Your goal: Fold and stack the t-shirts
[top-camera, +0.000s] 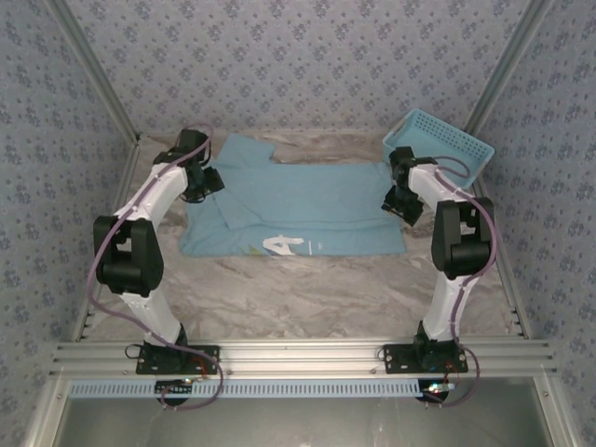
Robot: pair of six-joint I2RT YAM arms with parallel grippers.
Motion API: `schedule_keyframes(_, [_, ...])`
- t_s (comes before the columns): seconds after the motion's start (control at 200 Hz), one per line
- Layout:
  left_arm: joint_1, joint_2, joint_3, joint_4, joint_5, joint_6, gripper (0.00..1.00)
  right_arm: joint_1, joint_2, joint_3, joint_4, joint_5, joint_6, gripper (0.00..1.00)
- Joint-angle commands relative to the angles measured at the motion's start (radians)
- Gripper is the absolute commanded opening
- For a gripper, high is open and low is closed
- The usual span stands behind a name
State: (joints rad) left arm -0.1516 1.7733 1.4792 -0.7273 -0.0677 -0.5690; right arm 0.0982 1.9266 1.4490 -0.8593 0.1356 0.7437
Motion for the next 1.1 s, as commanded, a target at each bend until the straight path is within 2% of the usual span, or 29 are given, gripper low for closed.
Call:
schedule_keyframes(0.0, [0.028,-0.134,-0.060,-0.096,0.003,-0.029,0.55,-0.012,-0.123,-0.037,-0.009,0.013,-0.011,0.61])
schedule_keyframes(0.055, [0.041,-0.195,-0.135,-0.101,0.043,-0.060,0.52,-0.011,-0.168,-0.079,0.003,0.012,-0.010,0.60])
schedule_keyframes(0.26, [0.055,-0.312,-0.408,-0.006,0.219,-0.210,0.26,0.029,-0.309,-0.304,0.097,-0.070,-0.007,0.30])
schedule_keyframes(0.395, [0.060,-0.313,-0.494,0.043,0.232,-0.266,0.17,0.037,-0.329,-0.408,0.172,-0.149,-0.005,0.21])
schedule_keyframes(0.48, [0.080,-0.284,-0.514,0.058,0.226,-0.272,0.13,0.035,-0.308,-0.432,0.200,-0.158,-0.006,0.18])
schedule_keyframes(0.59, [0.113,-0.210,-0.518,0.105,0.209,-0.242,0.11,0.029,-0.252,-0.434,0.205,-0.140,-0.010,0.16])
schedule_keyframes(0.764, [0.161,-0.106,-0.470,0.097,0.103,-0.192,0.11,0.024,-0.162,-0.414,0.156,-0.101,-0.007,0.16])
schedule_keyframes(0.869, [0.171,-0.067,-0.478,0.089,0.096,-0.185,0.10,0.026,-0.135,-0.413,0.106,-0.077,0.021,0.16])
schedule_keyframes(0.969, [0.169,-0.092,-0.523,0.062,0.078,-0.206,0.10,0.036,-0.167,-0.441,0.066,-0.040,0.027,0.16])
schedule_keyframes(1.099, [0.167,-0.204,-0.640,0.024,0.071,-0.251,0.09,0.048,-0.253,-0.526,0.028,-0.042,0.043,0.17])
